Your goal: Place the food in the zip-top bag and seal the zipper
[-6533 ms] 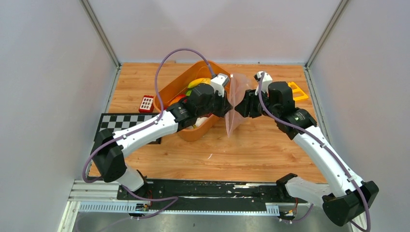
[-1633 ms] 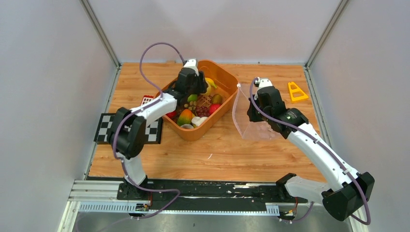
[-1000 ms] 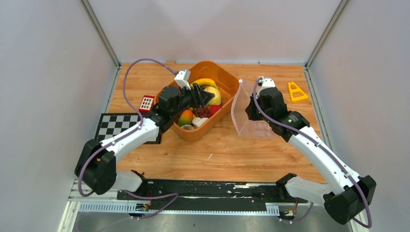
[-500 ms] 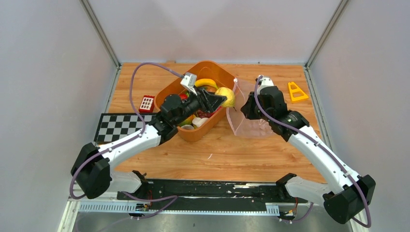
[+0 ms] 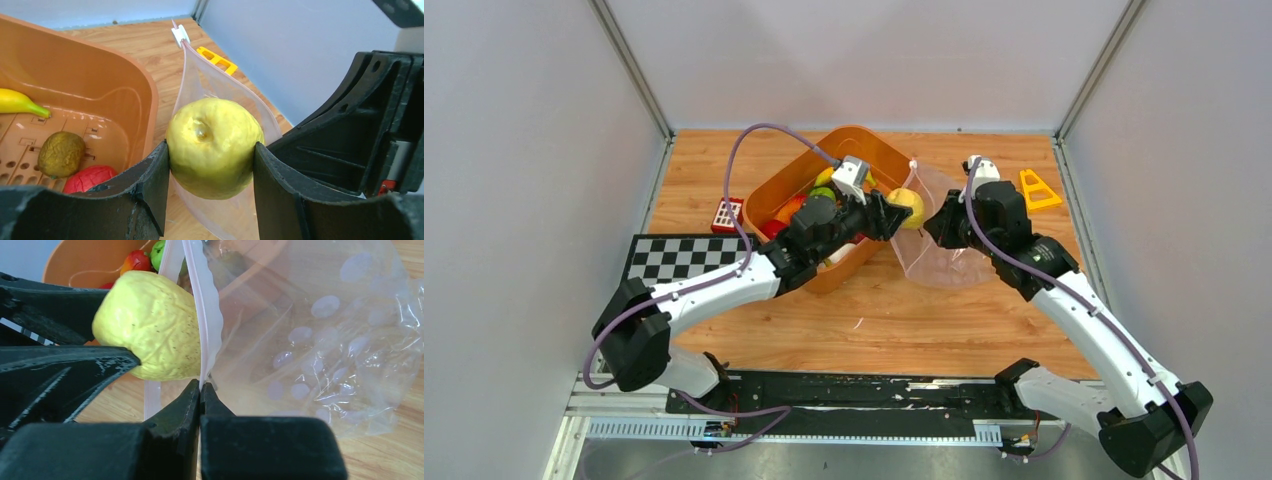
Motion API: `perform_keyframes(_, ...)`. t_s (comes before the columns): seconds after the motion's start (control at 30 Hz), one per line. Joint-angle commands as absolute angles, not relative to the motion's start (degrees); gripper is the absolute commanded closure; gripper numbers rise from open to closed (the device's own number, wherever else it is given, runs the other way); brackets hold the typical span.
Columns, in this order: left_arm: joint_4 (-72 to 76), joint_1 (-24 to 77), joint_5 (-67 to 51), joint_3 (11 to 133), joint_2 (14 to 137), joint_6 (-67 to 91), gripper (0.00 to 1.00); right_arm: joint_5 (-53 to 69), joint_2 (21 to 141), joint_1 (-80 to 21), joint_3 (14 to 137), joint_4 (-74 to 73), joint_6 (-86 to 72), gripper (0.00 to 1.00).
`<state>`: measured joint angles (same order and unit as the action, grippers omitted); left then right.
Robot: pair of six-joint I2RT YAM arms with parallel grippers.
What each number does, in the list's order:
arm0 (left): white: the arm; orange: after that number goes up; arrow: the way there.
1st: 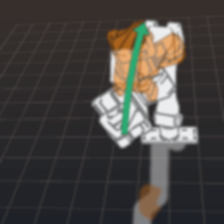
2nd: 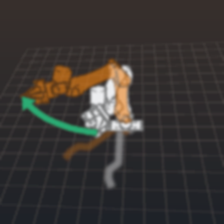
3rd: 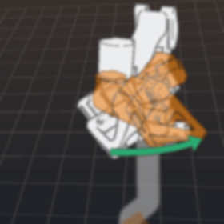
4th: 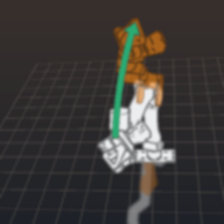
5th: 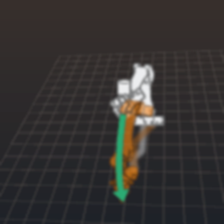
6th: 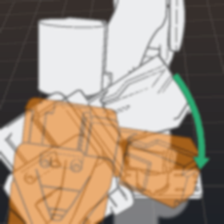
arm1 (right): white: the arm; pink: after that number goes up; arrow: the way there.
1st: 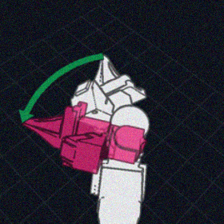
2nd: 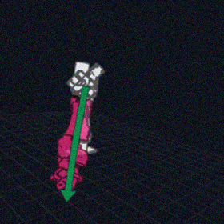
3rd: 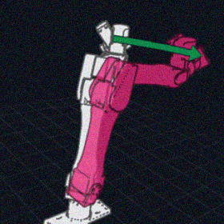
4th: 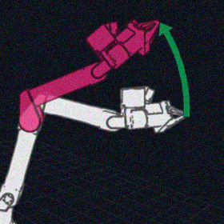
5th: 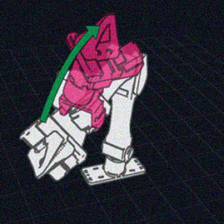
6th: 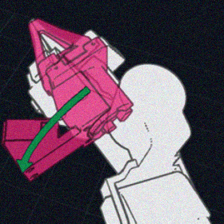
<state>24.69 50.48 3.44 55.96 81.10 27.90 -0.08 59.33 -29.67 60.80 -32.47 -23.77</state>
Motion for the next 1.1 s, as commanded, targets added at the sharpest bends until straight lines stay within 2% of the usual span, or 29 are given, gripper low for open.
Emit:
perform_keyframes(0.0, 22.6, 52.6, 6.8, 61.2, 82.9, 22.0, 0.58, 2.0, 57.0, -28.9, 63.4, -31.4, -24.2, 1.00)
perform_keyframes(0.17, 18.9, 53.8, 2.3, 65.2, 85.1, 19.5, 0.50, -2.2, 54.8, -28.6, 62.3, -30.7, -25.4, 1.00)
perform_keyframes(0.3, 14.1, 53.9, 0.4, 67.9, 86.1, 18.1, 0.30, -4.3, 52.7, -28.2, 60.7, -29.5, -26.7, 1.00)
perform_keyframes(0.5, 10.9, 53.9, 0.4, 69.3, 84.2, 16.5, 0.10, -6.6, 51.4, -28.2, 59.4, -29.2, -27.3, 1.00)
perform_keyframes(0.7, 9.6, 53.9, -0.2, 69.5, 81.0, 15.2, 0.07, -9.4, 50.4, -28.2, 58.7, -29.6, -27.2, 1.00)
perform_keyframes(0.87, 8.8, 53.5, 6.3, 67.8, 78.8, 13.0, 0.00, -9.6, 49.9, -28.1, 57.6, -29.3, -25.9, 1.00)
perform_keyframes(1.07, 3.7, 47.9, 6.7, 68.2, 78.7, 13.5, 0.00, -8.4, 50.1, -28.1, 55.8, -27.1, -25.1, 1.00)
